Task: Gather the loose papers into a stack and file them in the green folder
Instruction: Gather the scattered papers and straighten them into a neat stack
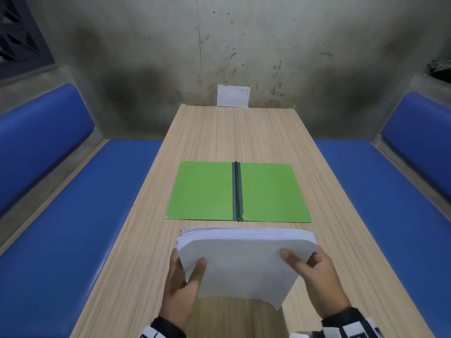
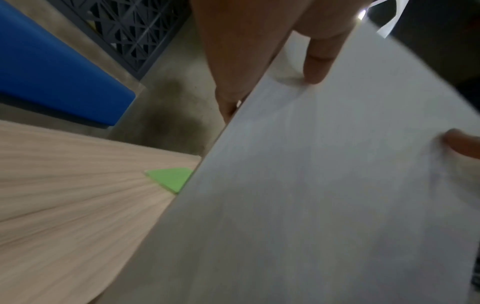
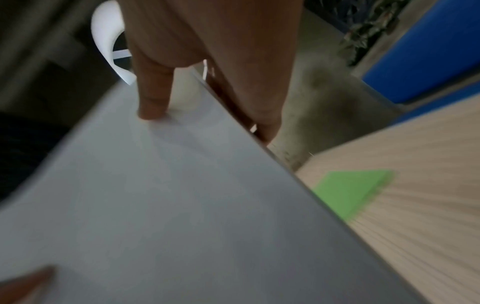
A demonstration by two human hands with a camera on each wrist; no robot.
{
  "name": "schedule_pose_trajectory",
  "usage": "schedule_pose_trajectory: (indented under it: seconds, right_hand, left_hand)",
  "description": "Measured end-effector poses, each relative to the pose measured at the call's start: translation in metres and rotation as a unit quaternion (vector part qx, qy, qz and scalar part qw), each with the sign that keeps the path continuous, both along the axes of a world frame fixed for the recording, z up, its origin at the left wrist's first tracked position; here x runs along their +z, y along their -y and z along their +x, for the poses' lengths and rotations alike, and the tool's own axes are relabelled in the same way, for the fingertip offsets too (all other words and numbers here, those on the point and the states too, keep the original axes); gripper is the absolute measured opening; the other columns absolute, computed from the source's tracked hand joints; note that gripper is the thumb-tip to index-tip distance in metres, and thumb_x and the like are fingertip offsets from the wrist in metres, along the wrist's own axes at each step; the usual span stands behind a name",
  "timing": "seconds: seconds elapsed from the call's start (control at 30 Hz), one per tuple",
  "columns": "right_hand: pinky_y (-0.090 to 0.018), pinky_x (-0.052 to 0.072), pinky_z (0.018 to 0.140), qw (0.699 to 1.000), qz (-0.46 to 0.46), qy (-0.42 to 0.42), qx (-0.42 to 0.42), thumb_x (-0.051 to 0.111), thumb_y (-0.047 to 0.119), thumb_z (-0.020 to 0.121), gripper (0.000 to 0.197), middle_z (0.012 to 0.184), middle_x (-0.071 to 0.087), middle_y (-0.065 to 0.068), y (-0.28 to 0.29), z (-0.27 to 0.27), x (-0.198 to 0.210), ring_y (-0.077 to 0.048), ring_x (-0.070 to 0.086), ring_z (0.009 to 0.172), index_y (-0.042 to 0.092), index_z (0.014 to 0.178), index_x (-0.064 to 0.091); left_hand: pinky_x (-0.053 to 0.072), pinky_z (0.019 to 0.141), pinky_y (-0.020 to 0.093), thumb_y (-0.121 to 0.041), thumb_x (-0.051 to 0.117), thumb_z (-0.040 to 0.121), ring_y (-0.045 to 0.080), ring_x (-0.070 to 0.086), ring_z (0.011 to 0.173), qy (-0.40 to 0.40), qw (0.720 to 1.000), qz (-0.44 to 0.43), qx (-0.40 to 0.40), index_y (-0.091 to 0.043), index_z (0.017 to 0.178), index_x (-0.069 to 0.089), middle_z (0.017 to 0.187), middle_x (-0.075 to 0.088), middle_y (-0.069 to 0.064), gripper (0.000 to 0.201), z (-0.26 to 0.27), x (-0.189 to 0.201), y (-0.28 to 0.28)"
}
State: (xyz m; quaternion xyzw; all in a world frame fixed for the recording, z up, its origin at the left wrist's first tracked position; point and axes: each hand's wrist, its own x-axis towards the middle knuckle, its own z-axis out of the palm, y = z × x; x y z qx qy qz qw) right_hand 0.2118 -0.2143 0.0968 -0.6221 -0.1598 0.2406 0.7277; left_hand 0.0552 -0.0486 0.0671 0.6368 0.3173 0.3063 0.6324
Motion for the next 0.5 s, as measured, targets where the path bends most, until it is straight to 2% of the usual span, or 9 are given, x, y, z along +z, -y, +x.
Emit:
schedule_pose_trajectory:
  seconds: [0.07, 0.1, 0.17, 0.23, 0.3, 0.33, 0.4, 0.43, 0.5]
  right_hand:
    - [-0.015, 0.051, 0.059, 0.999, 0.024, 0.033, -0.02, 0.081, 0.053, 0.046, 0.054, 0.077, 0.073, 0.004, -0.003, -0.001, 0.017, -0.011, 0.064, 0.071, 0.017, 0.085, 0.068]
    - [-0.016, 0.05, 0.063, 0.998, 0.024, 0.048, -0.034, 0.077, 0.056, 0.051, 0.048, 0.079, 0.07, 0.007, -0.005, -0.002, 0.021, -0.01, 0.062, 0.073, 0.022, 0.083, 0.067]
    - [-0.022, 0.046, 0.075, 0.995, 0.019, 0.065, -0.071, 0.072, 0.045, 0.066, 0.024, 0.079, 0.067, 0.013, -0.011, -0.005, 0.025, -0.011, 0.058, 0.08, 0.025, 0.079, 0.066]
    - [-0.024, 0.043, 0.078, 0.992, 0.007, 0.072, -0.104, 0.068, 0.031, 0.078, 0.012, 0.076, 0.066, 0.015, -0.015, -0.007, 0.024, -0.006, 0.057, 0.078, 0.02, 0.076, 0.064]
    - [-0.014, 0.043, 0.074, 0.99, -0.004, 0.082, -0.114, 0.064, 0.019, 0.082, 0.006, 0.073, 0.065, 0.022, -0.018, -0.008, 0.024, 0.006, 0.056, 0.072, 0.02, 0.077, 0.062]
    - [-0.007, 0.043, 0.072, 0.989, -0.004, 0.089, -0.116, 0.064, 0.016, 0.083, 0.006, 0.073, 0.065, 0.024, -0.019, -0.009, 0.025, 0.01, 0.056, 0.07, 0.02, 0.078, 0.061]
    - [0.001, 0.04, 0.066, 0.988, 0.001, 0.098, -0.117, 0.065, 0.012, 0.082, 0.009, 0.075, 0.066, 0.015, -0.018, -0.007, 0.025, 0.012, 0.056, 0.069, 0.02, 0.08, 0.061]
    - [0.002, 0.04, 0.065, 0.988, 0.002, 0.104, -0.117, 0.065, 0.01, 0.081, 0.011, 0.075, 0.064, 0.01, -0.018, -0.006, 0.025, 0.011, 0.055, 0.069, 0.02, 0.08, 0.06]
    - [0.0, 0.04, 0.063, 0.987, 0.005, 0.112, -0.115, 0.066, 0.008, 0.08, 0.014, 0.073, 0.06, 0.008, -0.017, -0.005, 0.024, 0.008, 0.054, 0.066, 0.021, 0.081, 0.06]
  left_hand:
    - [0.048, 0.072, 0.006, -0.012, 0.062, 0.084, -0.004, 0.063, 0.087, 0.054, 0.998, -0.004, 0.026, -0.039, 0.103, 0.05, 0.102, 0.068, -0.011, 0.036, 0.006, 0.012, 0.002]
    - [0.048, 0.07, 0.005, -0.006, 0.06, 0.086, -0.002, 0.063, 0.083, 0.072, 0.997, -0.003, 0.038, -0.04, 0.099, 0.051, 0.098, 0.067, -0.014, 0.037, 0.008, 0.019, 0.003]
    - [0.049, 0.071, 0.01, -0.017, 0.061, 0.081, 0.001, 0.061, 0.084, 0.089, 0.994, 0.021, 0.058, -0.045, 0.091, 0.053, 0.096, 0.063, -0.021, 0.031, 0.012, 0.031, 0.006]
    - [0.05, 0.08, 0.02, -0.038, 0.059, 0.071, 0.003, 0.058, 0.092, 0.091, 0.993, 0.043, 0.062, -0.045, 0.091, 0.053, 0.1, 0.059, -0.025, 0.022, 0.013, 0.04, 0.009]
    - [0.048, 0.085, 0.031, -0.054, 0.057, 0.065, 0.006, 0.057, 0.096, 0.099, 0.991, 0.049, 0.07, -0.041, 0.094, 0.053, 0.101, 0.058, -0.027, 0.032, 0.012, 0.041, 0.01]
    - [0.048, 0.085, 0.036, -0.063, 0.059, 0.062, 0.012, 0.057, 0.097, 0.096, 0.992, 0.039, 0.072, -0.04, 0.094, 0.053, 0.101, 0.059, -0.023, 0.04, 0.013, 0.042, 0.011]
    - [0.047, 0.081, 0.044, -0.079, 0.06, 0.051, 0.025, 0.057, 0.093, 0.095, 0.992, 0.008, 0.086, -0.038, 0.091, 0.054, 0.102, 0.061, -0.004, 0.057, 0.015, 0.043, 0.009]
    - [0.046, 0.077, 0.044, -0.079, 0.061, 0.049, 0.026, 0.056, 0.089, 0.095, 0.99, -0.011, 0.102, -0.037, 0.088, 0.056, 0.098, 0.059, 0.001, 0.057, 0.016, 0.044, 0.008]
    - [0.045, 0.071, 0.039, -0.062, 0.068, 0.061, 0.023, 0.054, 0.081, 0.093, 0.987, -0.049, 0.124, -0.033, 0.08, 0.058, 0.088, 0.058, -0.007, 0.036, 0.019, 0.045, 0.004]
